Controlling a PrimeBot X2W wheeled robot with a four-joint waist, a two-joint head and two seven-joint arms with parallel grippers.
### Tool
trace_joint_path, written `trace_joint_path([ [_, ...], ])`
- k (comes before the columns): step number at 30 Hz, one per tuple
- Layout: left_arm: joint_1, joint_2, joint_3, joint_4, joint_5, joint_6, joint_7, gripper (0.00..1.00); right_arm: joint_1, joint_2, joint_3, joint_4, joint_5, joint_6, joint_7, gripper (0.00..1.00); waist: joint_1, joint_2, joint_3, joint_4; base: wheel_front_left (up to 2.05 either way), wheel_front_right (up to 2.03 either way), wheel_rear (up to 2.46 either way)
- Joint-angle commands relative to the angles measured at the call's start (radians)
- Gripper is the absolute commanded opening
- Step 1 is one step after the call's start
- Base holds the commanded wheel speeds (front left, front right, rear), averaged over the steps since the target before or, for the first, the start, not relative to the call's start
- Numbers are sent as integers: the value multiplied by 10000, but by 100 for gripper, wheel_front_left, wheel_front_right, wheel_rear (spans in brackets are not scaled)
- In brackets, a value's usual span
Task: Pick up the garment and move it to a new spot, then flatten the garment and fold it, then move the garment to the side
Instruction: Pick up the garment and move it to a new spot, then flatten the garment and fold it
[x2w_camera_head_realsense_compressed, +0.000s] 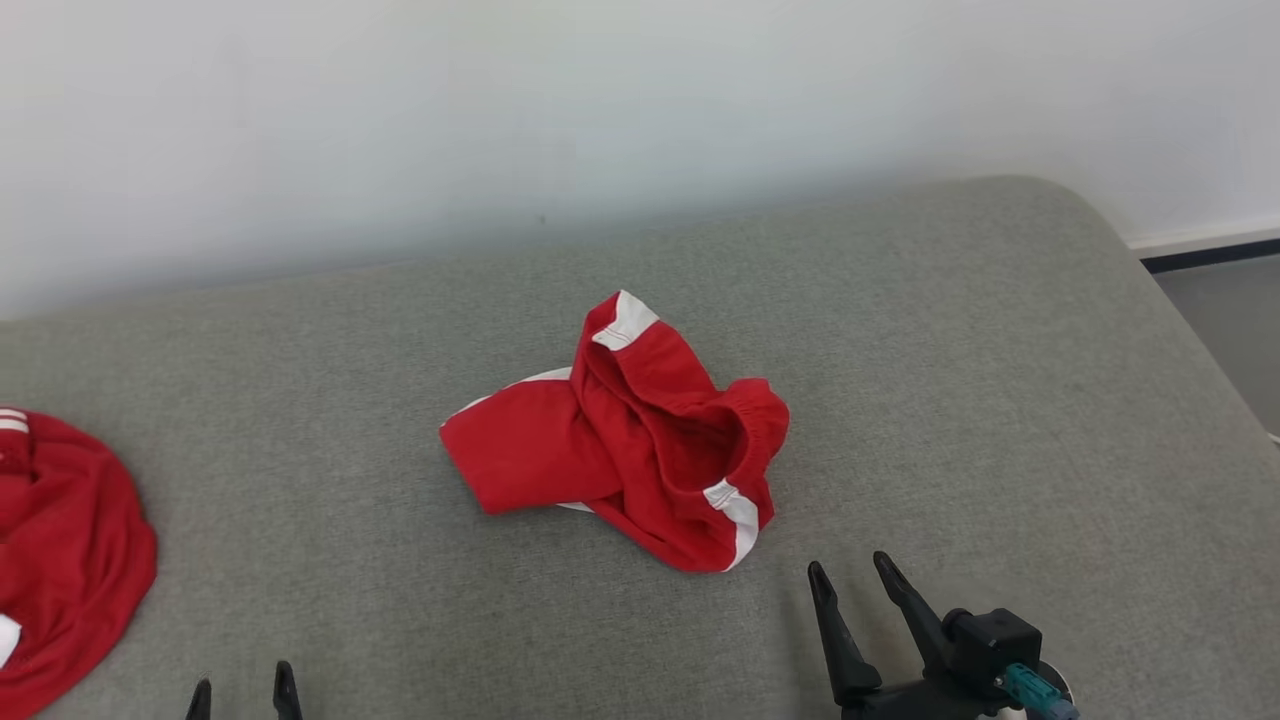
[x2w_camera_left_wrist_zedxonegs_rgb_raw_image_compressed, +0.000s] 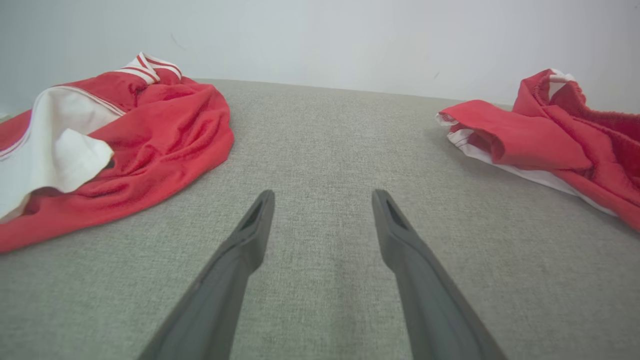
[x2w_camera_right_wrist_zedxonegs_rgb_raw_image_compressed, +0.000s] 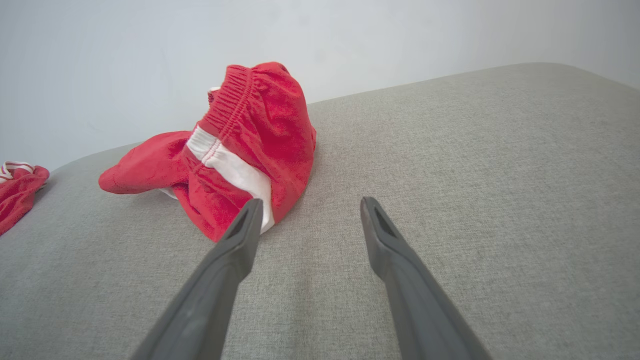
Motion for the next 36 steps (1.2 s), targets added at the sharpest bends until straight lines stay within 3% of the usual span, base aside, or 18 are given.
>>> trace_joint_path([
  [1,147,-49,-55,22,42,-68,-34,100,-23,7,85,-85,33,-21,-3,100,1,-1,-79,216,0,0,0],
  [11,140,-42,-711,252,-457,77,-34,100,-740,-56,798,-244,-30,-21,-3,100,1,-1,-72,924,0,0,0],
  [29,-195,-43,-1055,448,-879,219,-34,100,-2106,-3,-121,1695,-709,-21,-3,98,1,-1,567,1970,0,0,0],
  [30,-213,-43,-1053,441,-903,230,-34,100,-2178,2,-228,1709,-677,-21,-3,36,1,-1,593,1984,0,0,0],
  [31,-246,-43,-1068,426,-927,241,-33,100,-2222,5,-329,1670,-650,-21,-3,0,1,-1,611,1992,0,0,0],
  [36,-295,-43,-1116,417,-945,226,-34,100,-2211,1,-1243,1107,-139,-21,-1,0,1,-1,627,1834,0,0,0],
])
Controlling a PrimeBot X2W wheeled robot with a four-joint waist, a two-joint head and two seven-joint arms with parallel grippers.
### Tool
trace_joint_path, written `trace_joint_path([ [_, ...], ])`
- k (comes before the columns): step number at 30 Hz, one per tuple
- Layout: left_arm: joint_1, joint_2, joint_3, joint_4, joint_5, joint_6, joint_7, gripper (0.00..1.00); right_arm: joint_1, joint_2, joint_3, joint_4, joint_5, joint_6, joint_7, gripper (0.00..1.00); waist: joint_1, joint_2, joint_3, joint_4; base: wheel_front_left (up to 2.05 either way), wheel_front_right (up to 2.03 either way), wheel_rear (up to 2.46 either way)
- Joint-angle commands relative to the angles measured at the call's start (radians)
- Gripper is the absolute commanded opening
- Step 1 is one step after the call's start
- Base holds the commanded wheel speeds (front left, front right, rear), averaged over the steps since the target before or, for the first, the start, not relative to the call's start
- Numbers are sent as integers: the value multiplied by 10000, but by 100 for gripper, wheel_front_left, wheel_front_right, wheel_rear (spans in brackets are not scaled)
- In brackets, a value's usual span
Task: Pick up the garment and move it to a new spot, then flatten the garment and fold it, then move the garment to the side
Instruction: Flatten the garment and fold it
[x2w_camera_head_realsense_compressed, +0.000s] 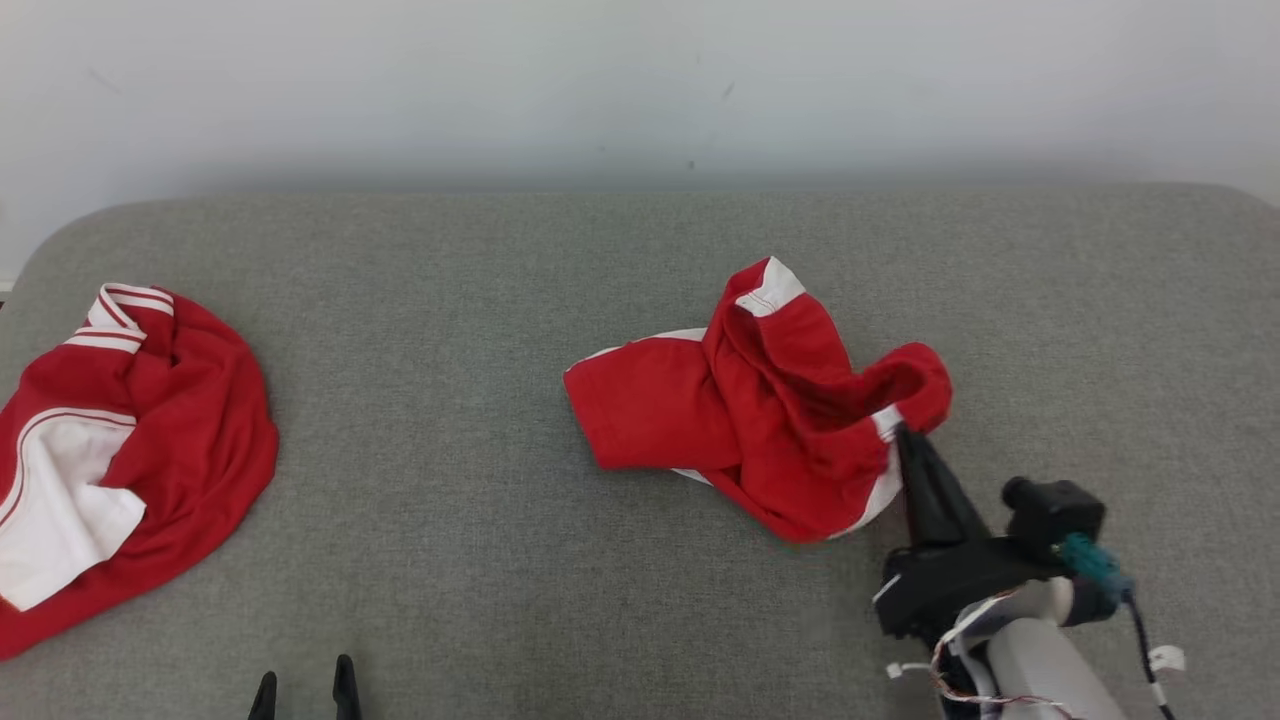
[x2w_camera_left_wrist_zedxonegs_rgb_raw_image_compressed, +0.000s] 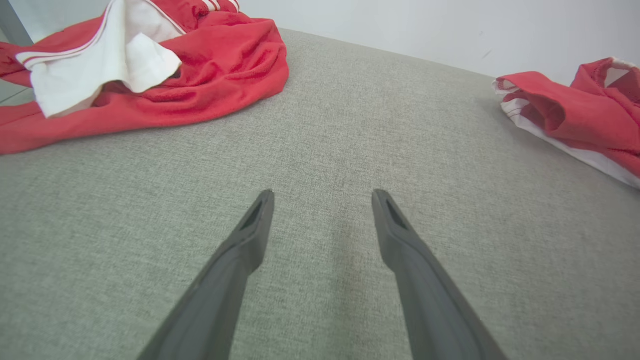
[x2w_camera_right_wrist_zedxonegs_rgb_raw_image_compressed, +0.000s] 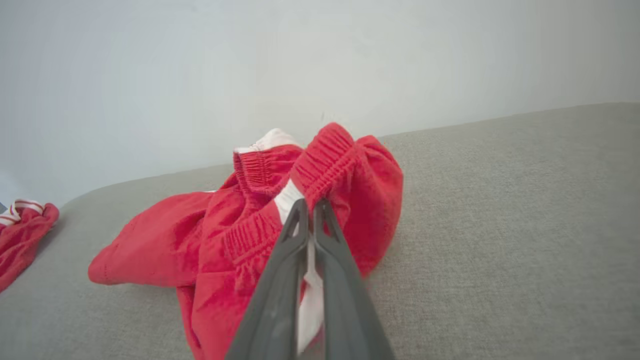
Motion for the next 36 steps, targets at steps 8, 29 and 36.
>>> trace_joint_path([
  [8,-138,-7,-208,58,-91,-41,-34,100,572,-8,-3166,71,262,-21,-3,0,-1,-1,-117,-557,0,0,0],
  [29,-211,-6,-266,127,-13,-99,-34,100,1120,3,-2374,-199,264,-21,-1,100,-1,-1,-167,-838,0,0,0],
  [36,-259,-6,-365,156,-61,-76,-34,100,1084,-3,-173,-811,576,-21,-2,100,-1,-1,-201,-717,0,0,0],
])
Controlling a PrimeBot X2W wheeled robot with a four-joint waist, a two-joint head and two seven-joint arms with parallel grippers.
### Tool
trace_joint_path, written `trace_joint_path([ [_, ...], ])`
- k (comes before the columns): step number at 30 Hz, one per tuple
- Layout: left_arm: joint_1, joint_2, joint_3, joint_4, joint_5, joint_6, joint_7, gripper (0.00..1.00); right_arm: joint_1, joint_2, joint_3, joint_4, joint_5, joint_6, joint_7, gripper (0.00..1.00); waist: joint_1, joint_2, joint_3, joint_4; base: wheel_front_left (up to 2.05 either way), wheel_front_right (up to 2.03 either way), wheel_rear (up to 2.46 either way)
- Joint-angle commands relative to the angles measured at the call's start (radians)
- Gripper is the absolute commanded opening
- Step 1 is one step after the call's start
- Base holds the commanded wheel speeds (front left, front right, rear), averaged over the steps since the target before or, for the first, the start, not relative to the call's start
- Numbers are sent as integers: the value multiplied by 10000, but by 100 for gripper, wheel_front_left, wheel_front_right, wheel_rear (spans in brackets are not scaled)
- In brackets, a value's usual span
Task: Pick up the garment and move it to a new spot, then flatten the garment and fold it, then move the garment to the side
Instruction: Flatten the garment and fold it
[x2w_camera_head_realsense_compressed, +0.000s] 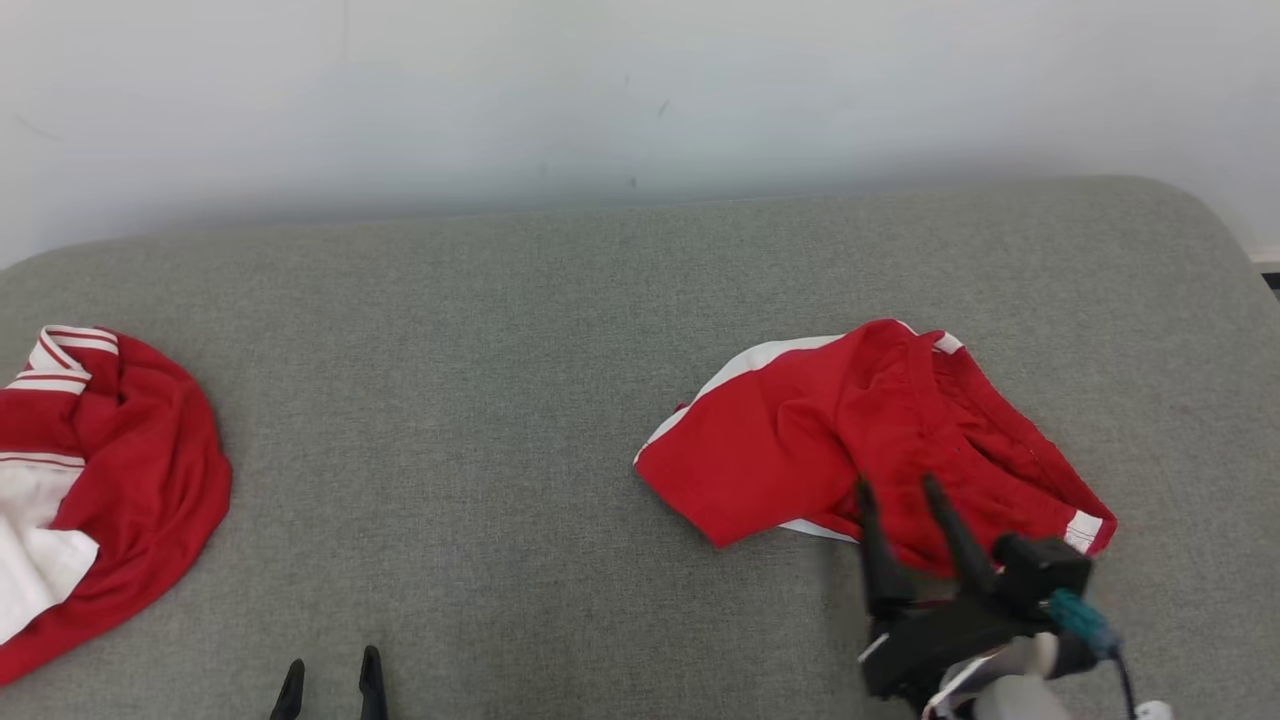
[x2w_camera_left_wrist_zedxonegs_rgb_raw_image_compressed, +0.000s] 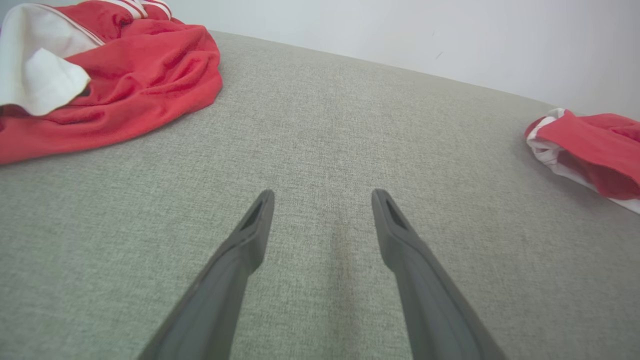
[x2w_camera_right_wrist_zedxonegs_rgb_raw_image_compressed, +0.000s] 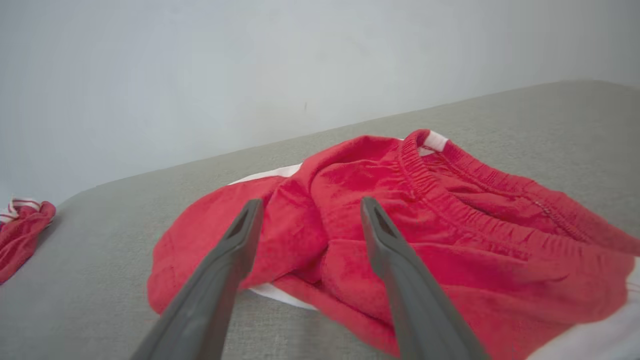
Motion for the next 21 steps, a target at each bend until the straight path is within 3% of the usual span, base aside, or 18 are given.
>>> trace_joint_path([
  [1,-78,-6,-29,12,37,10,-33,100,6,18,513,-46,202,-21,-1,100,0,0,9,56,0,0,0],
  [10,-134,-6,-225,10,29,19,-34,100,-209,9,2854,613,981,-22,-1,100,0,0,86,398,0,0,0],
  [21,-228,-6,-286,-60,-70,-29,-34,100,-745,9,3588,1573,2080,-22,-2,100,0,0,408,759,0,0,0],
])
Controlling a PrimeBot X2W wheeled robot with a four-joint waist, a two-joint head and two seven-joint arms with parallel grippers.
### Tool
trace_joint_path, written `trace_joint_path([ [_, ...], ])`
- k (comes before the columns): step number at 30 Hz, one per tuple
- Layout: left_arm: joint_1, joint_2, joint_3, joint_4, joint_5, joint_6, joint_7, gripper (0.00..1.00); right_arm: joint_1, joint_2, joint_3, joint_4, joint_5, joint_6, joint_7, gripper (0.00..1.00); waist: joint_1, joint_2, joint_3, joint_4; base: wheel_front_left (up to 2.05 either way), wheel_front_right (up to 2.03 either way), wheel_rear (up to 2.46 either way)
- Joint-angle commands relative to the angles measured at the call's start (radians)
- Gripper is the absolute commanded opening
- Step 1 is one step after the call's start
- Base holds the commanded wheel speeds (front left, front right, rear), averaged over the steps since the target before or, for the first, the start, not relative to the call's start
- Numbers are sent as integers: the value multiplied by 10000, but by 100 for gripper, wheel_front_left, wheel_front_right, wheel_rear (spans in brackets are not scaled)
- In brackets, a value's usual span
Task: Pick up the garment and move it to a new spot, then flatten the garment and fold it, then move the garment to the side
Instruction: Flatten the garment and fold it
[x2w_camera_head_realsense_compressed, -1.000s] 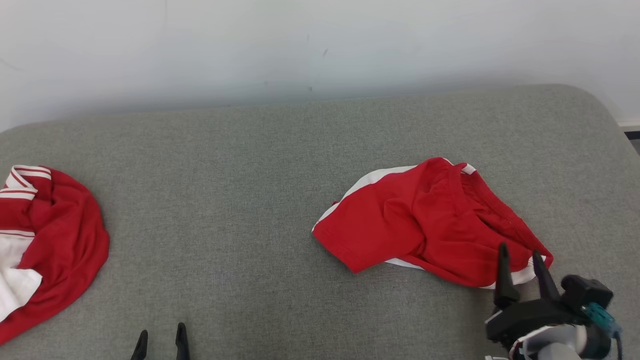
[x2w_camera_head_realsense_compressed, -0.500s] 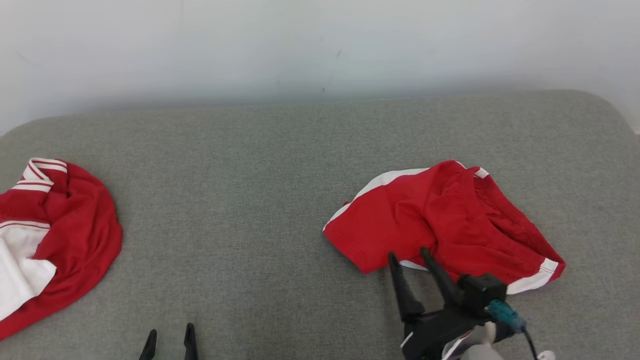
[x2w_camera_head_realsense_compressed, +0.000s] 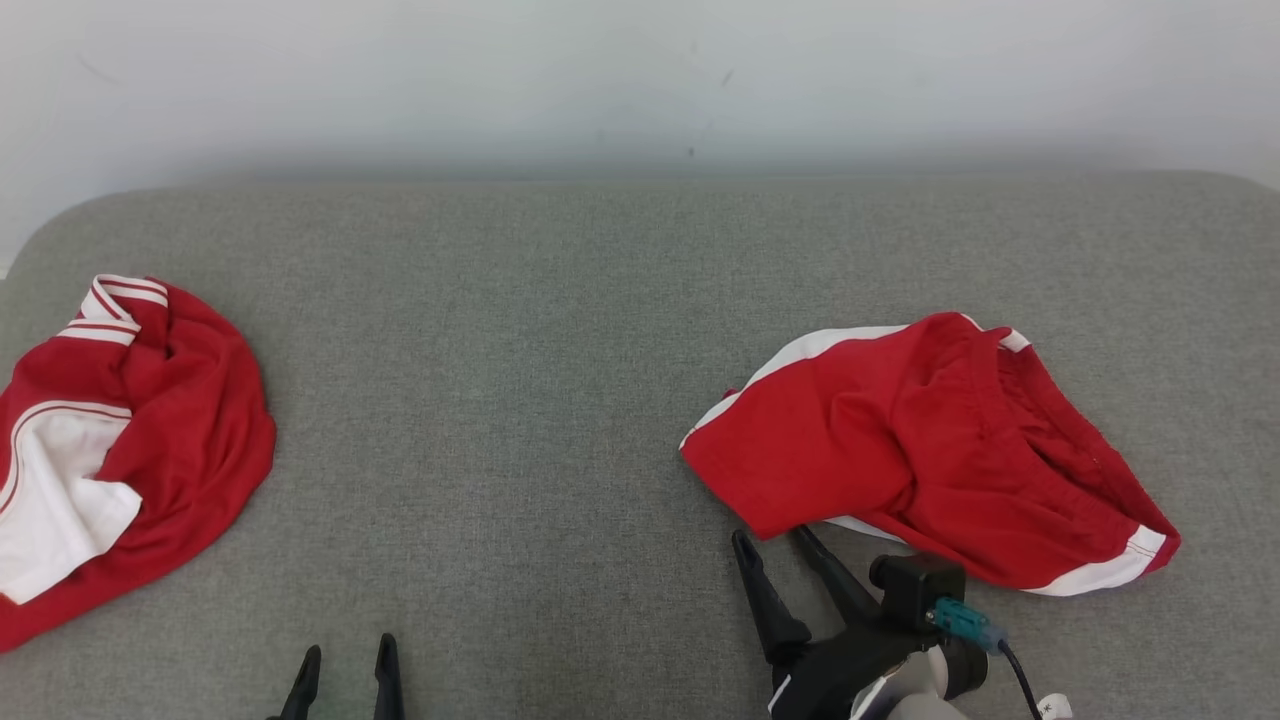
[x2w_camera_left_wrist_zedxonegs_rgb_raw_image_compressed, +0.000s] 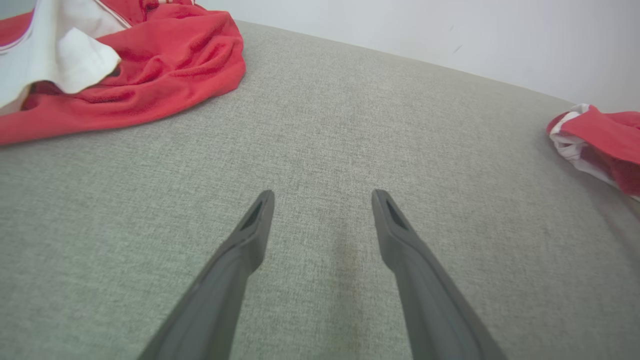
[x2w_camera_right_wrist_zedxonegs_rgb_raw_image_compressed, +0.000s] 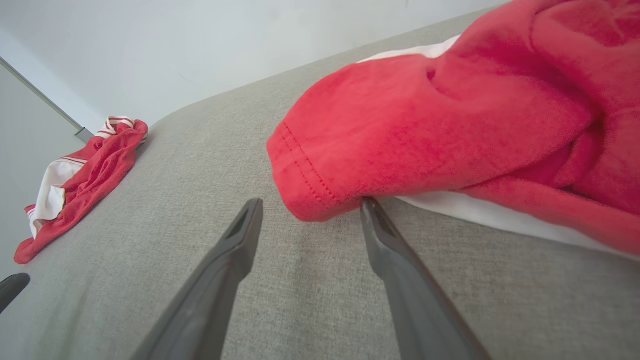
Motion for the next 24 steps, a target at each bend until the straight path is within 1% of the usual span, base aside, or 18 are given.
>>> trace_joint_path([
  [1,-157,-8,-22,-18,-37,-2,-32,100,-165,-2,-4,132,319,-22,-2,100,0,-1,113,88,0,0,0],
  [2,-215,-10,-74,-55,-23,3,-32,100,-498,-4,-84,249,235,-22,-2,100,0,-1,246,132,0,0,0],
  [3,-259,-8,-100,-69,-30,0,-31,100,-586,-2,-109,293,288,-22,-2,95,0,-1,317,162,0,0,0],
  [4,-310,-8,-131,-69,-36,-2,-31,100,-669,2,-115,347,324,-22,-2,42,0,-1,385,191,0,0,0],
  [5,-363,-8,-170,-69,-56,3,-32,100,-805,2,-139,340,295,-22,-2,11,0,-1,472,226,0,0,0],
  [6,-412,-10,-206,-77,-69,11,-32,100,-945,-7,-207,336,256,-22,-2,0,0,-1,548,263,0,0,0],
  [12,-665,-7,-465,-49,-135,44,-32,100,-1630,1,-715,-215,333,-22,-2,0,0,-1,870,544,0,0,0],
  [16,-801,-10,-724,-22,-193,50,-31,100,-2546,-5,-1149,-388,-57,-22,-2,0,0,-1,1012,793,0,0,0],
  [19,-956,-10,-1010,33,-244,27,-32,100,-3414,-47,-1503,-31,-601,-22,-1,0,0,-1,1098,1090,0,0,0],
  [24,-1145,-9,-1614,89,-353,-4,-32,100,-4771,-516,-2289,1116,-1573,-22,-2,0,0,-1,1243,1769,0,0,0],
])
